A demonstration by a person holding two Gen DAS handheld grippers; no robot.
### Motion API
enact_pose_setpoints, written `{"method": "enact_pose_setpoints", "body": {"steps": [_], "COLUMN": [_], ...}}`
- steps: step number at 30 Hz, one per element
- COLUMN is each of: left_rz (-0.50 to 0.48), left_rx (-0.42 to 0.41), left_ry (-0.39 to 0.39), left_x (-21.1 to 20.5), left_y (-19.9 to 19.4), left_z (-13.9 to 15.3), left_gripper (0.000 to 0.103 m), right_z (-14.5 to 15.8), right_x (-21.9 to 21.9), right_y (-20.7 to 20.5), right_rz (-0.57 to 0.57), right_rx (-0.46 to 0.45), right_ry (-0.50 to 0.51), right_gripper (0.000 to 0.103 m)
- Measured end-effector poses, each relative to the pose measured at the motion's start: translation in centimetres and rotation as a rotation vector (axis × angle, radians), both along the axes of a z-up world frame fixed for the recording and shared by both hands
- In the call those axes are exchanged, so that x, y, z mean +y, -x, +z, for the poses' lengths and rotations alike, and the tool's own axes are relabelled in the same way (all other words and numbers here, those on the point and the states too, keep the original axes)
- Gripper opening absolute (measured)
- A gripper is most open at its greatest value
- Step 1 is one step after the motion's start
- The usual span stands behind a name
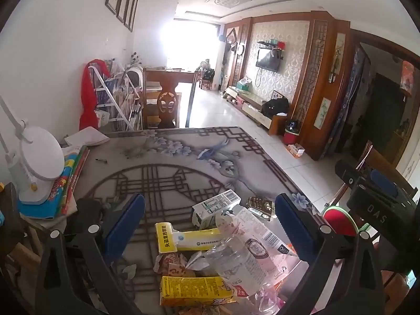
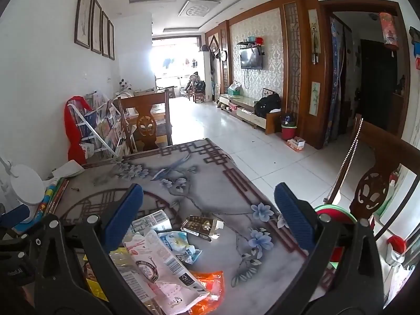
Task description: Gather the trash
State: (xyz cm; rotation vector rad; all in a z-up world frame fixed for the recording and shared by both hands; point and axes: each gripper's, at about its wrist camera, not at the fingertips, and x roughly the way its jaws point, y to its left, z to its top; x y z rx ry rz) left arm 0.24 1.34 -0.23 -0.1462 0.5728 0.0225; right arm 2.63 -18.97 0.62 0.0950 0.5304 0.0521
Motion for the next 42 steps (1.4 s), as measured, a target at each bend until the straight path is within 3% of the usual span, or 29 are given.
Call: {"method": "enact_pose_setpoints", "body": {"steps": [42], "left_rz": [0.005], "left_rx": [0.013], "left_ry": [0.014], "left_x": [0.0], "left_y": [0.9], "left_z": [-0.5], "left_gripper": [0.095], "right_z": [-0.8], "right_x": [-0.5], "right_y": [0.9], "right_rz": [-0.009], "right_rx": [0.02], "right_ry": [-0.019], "right_gripper": [0.099]}}
